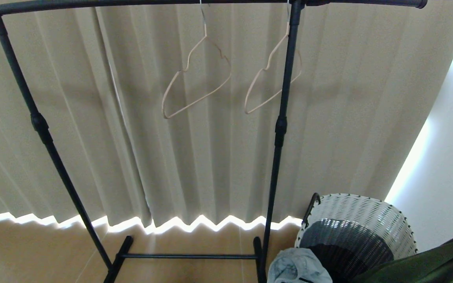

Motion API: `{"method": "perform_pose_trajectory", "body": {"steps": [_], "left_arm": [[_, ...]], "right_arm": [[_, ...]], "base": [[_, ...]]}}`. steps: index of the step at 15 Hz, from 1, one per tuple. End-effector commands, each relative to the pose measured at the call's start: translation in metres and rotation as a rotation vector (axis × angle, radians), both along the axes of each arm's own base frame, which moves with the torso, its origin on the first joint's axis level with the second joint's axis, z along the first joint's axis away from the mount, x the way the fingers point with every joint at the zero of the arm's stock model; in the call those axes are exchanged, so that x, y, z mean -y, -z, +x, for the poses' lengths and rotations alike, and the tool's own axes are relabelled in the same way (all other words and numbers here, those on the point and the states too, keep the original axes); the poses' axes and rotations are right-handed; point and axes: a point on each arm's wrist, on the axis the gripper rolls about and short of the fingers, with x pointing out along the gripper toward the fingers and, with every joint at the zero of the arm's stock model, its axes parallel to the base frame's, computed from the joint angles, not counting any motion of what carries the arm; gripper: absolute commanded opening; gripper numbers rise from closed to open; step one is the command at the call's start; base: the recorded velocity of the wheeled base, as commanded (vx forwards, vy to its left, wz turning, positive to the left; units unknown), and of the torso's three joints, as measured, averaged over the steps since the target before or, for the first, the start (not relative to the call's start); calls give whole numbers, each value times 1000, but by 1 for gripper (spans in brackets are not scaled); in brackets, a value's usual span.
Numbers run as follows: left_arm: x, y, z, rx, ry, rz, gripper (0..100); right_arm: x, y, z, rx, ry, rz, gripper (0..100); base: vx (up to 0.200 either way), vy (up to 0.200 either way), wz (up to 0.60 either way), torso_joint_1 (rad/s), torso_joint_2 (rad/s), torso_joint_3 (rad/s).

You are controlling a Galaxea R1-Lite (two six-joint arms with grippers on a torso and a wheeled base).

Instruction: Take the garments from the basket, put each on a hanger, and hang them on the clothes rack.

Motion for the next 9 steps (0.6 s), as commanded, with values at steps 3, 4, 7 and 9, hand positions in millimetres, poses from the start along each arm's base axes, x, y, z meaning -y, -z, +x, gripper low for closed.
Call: {"method": "perform_pose_trajectory", "body": {"steps": [3, 4, 7, 9], "left_arm": [[0, 0, 0, 0, 0, 0, 100], [0, 0, 0, 0, 0, 0, 100], [0, 0, 0, 0, 0, -2, 100], [0, 0, 0, 0, -2, -1, 100]], "right_arm": [[0, 1, 0, -4, 0, -1, 0], [0, 1, 0, -4, 0, -1, 0], [0, 1, 0, -7, 0, -1, 0], [0, 1, 1, -10, 0, -1, 0]], "base": [[-200, 0, 0, 2, 2, 1], [-200, 0, 0, -7, -2, 2], [0, 0, 0, 0, 0, 0], [0, 0, 0, 0, 0, 0]]}}
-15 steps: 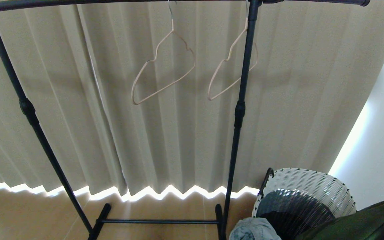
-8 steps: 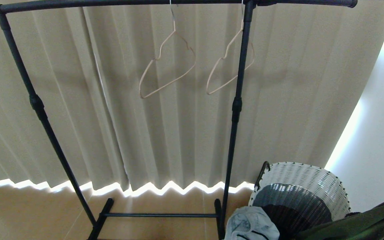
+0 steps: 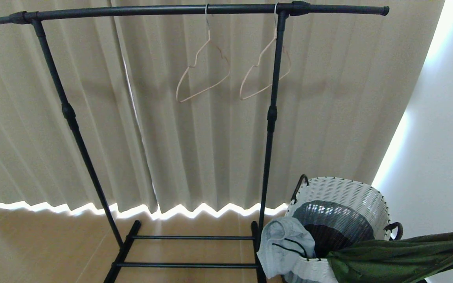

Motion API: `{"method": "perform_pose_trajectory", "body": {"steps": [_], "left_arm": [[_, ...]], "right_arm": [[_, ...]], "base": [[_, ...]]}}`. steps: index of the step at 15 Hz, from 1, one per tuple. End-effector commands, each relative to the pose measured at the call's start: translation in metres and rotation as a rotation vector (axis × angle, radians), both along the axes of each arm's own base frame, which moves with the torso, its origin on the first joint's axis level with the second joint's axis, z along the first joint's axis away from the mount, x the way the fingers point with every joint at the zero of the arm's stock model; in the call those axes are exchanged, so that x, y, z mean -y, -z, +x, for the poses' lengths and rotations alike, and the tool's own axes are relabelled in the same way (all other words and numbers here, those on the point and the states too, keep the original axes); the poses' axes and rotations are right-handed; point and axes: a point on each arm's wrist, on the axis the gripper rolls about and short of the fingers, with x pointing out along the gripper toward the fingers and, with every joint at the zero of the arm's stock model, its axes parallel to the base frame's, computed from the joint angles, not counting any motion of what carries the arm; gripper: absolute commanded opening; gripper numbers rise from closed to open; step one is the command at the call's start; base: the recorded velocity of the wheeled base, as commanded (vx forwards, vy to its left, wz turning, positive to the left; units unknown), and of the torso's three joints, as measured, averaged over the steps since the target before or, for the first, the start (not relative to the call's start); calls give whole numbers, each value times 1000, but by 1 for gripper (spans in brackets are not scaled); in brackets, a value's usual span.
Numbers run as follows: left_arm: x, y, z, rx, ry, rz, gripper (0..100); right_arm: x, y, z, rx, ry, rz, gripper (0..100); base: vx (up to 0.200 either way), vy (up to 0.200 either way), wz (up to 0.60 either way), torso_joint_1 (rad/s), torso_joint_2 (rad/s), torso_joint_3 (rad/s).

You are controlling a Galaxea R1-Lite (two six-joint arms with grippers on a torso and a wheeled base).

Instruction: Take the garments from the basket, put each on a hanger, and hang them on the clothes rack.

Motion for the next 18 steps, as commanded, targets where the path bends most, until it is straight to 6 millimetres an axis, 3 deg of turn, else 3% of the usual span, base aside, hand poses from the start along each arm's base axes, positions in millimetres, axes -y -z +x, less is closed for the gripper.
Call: {"method": "perform_pose_trajectory", "body": {"steps": [1, 4, 18], "left_arm": [[0, 0, 0, -1, 0, 0, 100], [0, 0, 0, -1, 0, 0, 100], [0, 0, 0, 0, 1, 3, 100]], "right_arm": [[0, 0, 1, -5, -1, 0, 0], [0, 0, 0, -2, -1, 0, 0], [0, 0, 0, -2, 0, -2, 0]], "base": [[0, 0, 0, 0, 0, 0], [0, 0, 0, 0, 0, 0], [0, 200, 0, 4, 2, 1]]}}
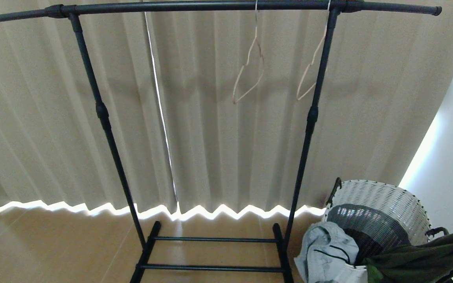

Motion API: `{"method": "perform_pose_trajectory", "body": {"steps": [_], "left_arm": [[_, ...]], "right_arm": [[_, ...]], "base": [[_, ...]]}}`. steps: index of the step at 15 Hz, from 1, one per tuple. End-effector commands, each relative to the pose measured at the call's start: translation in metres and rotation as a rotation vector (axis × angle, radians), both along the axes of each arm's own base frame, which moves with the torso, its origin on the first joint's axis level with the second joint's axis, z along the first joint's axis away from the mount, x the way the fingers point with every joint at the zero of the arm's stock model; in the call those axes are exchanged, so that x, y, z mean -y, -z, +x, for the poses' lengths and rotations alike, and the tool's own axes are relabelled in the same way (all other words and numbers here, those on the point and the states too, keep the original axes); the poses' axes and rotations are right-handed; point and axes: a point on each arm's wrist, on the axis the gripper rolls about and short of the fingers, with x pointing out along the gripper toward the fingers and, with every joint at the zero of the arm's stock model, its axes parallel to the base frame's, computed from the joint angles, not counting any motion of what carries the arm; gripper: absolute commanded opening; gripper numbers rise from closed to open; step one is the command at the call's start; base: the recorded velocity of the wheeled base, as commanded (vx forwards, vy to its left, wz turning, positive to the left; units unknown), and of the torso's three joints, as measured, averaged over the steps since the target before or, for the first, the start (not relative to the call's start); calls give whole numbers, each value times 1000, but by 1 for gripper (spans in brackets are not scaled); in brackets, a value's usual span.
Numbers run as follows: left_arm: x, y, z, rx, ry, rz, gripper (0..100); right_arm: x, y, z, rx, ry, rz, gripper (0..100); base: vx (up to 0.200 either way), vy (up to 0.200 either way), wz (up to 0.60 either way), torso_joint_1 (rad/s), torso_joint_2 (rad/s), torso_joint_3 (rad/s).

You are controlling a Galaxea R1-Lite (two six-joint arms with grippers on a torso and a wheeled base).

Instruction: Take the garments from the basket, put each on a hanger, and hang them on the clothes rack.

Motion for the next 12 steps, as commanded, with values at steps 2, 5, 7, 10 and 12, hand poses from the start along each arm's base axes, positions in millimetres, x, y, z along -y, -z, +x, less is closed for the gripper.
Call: {"method": "perform_pose_trajectory", "body": {"steps": [2, 5, 7, 10, 12], "left_arm": [[0, 0, 0, 1, 0, 0, 100], [0, 0, 0, -1, 0, -2, 100], [0, 0, 0, -1, -1, -3, 100], [0, 0, 0, -1, 4, 7, 100], [0, 0, 0, -1, 2, 7, 100]], "right_arm": [[0, 0, 0, -3, 0, -1, 0], [0, -1, 0, 3, -2, 0, 0], [0, -1, 0, 6, -2, 0, 0], [0, -4, 0, 16, -2, 0, 0], [0, -3, -1, 16, -9, 2, 0]], "base": [[0, 200, 0, 5, 5, 5], [0, 133, 0, 0, 0, 2], [0, 0, 0, 0, 0, 0], [0, 0, 0, 0, 0, 0], [0, 0, 0, 0, 0, 0]]}}
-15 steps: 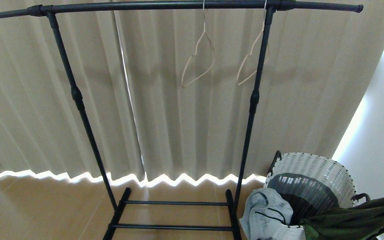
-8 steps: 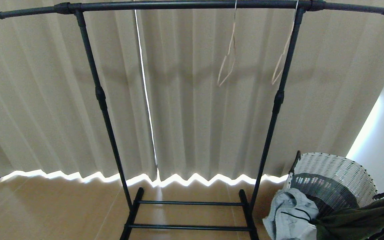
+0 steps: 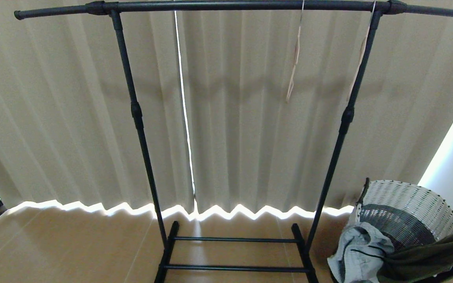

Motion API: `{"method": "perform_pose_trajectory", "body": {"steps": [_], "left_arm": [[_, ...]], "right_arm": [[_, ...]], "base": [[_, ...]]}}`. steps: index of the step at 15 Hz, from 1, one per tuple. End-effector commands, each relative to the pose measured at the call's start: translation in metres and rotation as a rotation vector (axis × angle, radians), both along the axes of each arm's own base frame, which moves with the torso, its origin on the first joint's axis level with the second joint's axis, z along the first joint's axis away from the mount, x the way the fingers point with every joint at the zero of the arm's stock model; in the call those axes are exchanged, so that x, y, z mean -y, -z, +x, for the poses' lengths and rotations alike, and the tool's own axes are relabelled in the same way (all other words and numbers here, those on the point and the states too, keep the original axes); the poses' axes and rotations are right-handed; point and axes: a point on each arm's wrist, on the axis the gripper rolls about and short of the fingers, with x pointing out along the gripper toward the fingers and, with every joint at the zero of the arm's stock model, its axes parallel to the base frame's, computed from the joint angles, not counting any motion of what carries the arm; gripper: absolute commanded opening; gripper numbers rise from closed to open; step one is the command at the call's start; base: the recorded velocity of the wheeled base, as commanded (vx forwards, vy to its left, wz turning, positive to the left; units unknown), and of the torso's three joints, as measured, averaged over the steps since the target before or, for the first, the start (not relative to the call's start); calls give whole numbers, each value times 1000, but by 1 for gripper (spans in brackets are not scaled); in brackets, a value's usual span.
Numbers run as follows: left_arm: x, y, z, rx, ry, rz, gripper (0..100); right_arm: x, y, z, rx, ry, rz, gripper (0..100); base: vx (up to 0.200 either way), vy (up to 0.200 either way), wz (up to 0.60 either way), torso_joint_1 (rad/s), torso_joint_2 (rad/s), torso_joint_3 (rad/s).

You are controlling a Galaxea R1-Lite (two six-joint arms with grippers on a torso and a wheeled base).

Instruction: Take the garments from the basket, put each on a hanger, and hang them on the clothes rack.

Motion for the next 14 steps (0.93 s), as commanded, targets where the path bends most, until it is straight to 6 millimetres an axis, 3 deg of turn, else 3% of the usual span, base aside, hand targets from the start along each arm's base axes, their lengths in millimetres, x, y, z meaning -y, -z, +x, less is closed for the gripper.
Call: {"method": "perform_pose_trajectory", "body": {"steps": [1, 5, 8, 10, 14], "left_arm": [[0, 0, 0, -2, 0, 0, 100], [0, 0, 0, 2, 21, 18, 100], [3, -16, -4, 93, 130, 26, 100], [6, -45, -7, 126, 300, 48, 100], [11, -105, 32, -36, 600, 0, 100]], "right_arm": [[0, -1, -1, 9, -10, 2, 0], [-1, -5, 0, 24, -37, 7, 0], [-2, -24, 4, 84, -87, 17, 0], [-6, -45, 9, 133, -150, 22, 0], [-23, -76, 27, 143, -310, 65, 0]], "base": [[0, 0, 0, 0, 0, 0], [0, 0, 0, 0, 0, 0], [0, 0, 0, 0, 0, 0], [0, 0, 0, 0, 0, 0], [0, 0, 0, 0, 0, 0]]}}
